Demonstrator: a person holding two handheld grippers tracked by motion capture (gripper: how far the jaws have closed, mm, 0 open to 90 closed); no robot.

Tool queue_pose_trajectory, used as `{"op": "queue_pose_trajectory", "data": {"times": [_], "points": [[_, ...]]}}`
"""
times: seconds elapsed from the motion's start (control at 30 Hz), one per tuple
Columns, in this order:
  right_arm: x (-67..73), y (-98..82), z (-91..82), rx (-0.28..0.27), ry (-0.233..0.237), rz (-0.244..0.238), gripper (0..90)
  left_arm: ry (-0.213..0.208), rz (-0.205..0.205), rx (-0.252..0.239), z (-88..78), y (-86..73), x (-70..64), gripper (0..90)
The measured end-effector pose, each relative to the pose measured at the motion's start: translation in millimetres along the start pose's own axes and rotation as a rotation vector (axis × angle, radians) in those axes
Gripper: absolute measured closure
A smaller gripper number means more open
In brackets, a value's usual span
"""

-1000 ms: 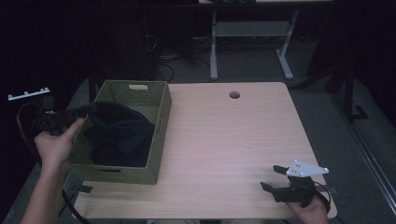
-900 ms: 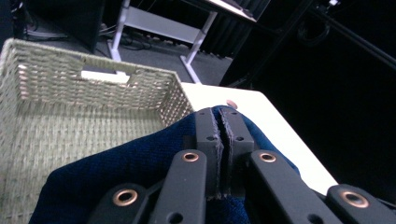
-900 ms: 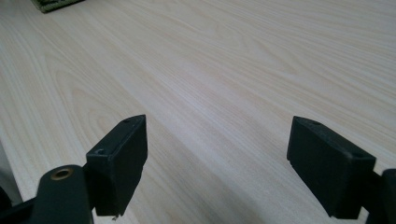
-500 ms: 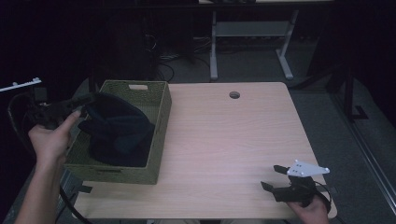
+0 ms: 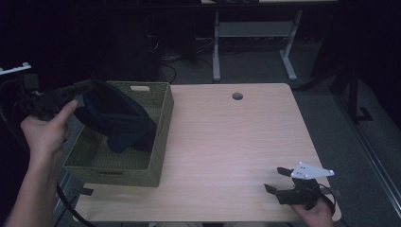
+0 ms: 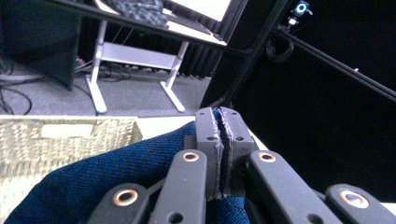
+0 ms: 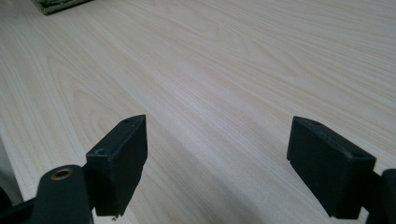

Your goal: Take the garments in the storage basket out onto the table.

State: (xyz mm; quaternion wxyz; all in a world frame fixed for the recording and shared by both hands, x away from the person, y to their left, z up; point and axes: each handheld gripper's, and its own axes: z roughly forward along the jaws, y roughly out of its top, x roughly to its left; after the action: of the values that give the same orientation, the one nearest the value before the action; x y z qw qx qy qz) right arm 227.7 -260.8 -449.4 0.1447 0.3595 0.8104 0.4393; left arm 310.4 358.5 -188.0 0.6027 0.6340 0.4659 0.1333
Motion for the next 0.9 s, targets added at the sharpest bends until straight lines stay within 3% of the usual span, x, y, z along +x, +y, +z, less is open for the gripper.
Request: {"op": "queue_pose_trajectory", "data": {"times": [0.5,0.9], "points": [[-0.4,0.9,0.0,-0.011,-0.002,-0.002,19.9,-0.06,0.13,-0.01,0.6,40.3,-59.5,87.7],[1.6,3.2,2.8,-0.015,0.006,-0.01,19.9,-0.119,0.222,0.005,6.1,55.0,-101.0,87.6]]}}
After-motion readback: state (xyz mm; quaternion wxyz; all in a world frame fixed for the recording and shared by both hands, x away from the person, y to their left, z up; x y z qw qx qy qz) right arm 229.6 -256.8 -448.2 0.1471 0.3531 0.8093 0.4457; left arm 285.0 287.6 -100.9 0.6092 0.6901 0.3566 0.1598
